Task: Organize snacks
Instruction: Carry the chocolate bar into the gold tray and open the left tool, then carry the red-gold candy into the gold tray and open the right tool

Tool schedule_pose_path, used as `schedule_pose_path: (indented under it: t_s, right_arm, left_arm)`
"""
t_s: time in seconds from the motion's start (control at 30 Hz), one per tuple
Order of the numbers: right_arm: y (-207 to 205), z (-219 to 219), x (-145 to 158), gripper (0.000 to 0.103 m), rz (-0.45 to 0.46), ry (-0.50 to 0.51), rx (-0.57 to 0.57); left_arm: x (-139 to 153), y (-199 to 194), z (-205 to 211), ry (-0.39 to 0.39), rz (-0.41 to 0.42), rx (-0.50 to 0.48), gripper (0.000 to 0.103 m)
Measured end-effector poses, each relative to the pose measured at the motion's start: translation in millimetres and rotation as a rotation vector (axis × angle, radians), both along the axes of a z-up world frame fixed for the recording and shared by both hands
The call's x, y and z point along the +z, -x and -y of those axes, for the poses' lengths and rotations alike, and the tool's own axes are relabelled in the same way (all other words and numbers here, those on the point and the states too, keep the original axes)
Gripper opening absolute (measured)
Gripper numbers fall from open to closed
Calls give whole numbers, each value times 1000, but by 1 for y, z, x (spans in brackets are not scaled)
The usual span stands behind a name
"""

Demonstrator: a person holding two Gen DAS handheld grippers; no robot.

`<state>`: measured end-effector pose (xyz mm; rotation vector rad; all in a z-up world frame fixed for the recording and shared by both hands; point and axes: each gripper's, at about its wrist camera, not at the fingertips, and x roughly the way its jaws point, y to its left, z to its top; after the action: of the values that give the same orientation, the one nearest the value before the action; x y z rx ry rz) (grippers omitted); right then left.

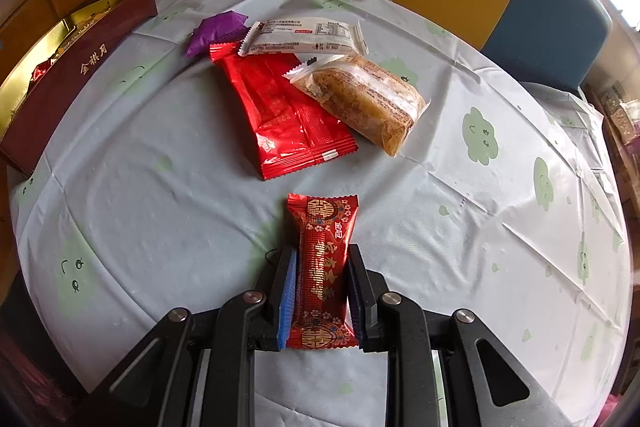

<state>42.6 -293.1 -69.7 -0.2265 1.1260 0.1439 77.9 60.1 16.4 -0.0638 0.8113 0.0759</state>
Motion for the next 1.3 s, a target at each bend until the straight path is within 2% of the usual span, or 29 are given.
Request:
schedule_pose_path:
  t_s: [0.2,0.77,0.9,1.1,1.3]
  right_arm:
    - [1,0,0,24,10,9,5]
    - [-3,3,3,22,-5,-18,-48]
    - [-3,-2,25,22,36,-105,-76]
    - [-4,-59,73,22,117,-248,83]
    - [-10,-155,111,22,180,-360,322]
  left_arm:
    - [-1,22,3,-26,17,-10,69]
    - [-12,38,-10,7,-10,-5,69]
    - [-13,40,-21,24,-4,14,69]
    - [-11,42,-50,49,10,97,69]
    - [-13,46,-70,50,9,145,69]
